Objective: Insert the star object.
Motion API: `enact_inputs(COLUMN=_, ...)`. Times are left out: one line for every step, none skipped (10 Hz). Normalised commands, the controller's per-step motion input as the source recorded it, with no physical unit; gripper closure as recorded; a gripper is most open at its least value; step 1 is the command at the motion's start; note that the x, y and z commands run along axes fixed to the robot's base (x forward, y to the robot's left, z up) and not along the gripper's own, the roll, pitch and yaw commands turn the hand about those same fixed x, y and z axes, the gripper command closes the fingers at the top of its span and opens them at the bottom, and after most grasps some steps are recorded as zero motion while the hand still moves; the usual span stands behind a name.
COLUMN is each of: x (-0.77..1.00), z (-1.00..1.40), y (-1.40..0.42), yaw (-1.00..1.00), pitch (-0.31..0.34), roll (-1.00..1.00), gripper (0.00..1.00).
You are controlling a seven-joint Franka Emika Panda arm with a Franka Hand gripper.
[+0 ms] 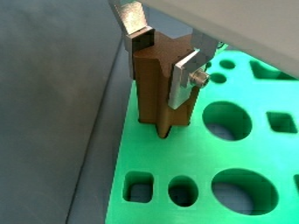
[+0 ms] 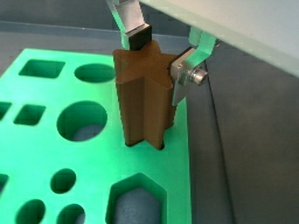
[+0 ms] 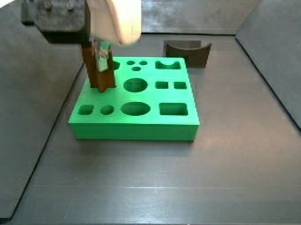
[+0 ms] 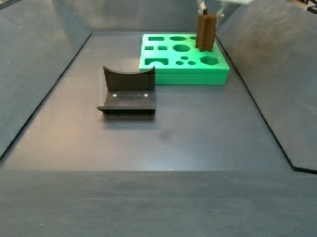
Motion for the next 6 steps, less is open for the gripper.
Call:
enact_inputs(x=0.02, z=-0.74, y=0.0, yaw=-0.11, pitch=-0.007, roll=-0.11, gripper=1.0)
enact_inputs(x=-0.07, z=-0.9, y=0.0, yaw=0.0, pitch=-0.181, roll=-0.01, gripper=1.0)
enact_inputs(x=-0.06, z=-0.9, y=0.0, yaw=0.0, pitch=-0.184, roll=0.0, gripper=1.0)
enact_inputs(x=-0.02, z=-0.6, y=-0.11, yaw=-0.01, pitch=-0.187, roll=-0.02, gripper=1.0)
enact_inputs(x=0.0, z=0.0, y=0.0, yaw=0.0, pitch=0.0, roll=0.01, gripper=1.0)
enact_inputs(x=0.0, z=0.0, y=0.0, yaw=0.0, pitch=0.0, roll=0.0, gripper=1.0)
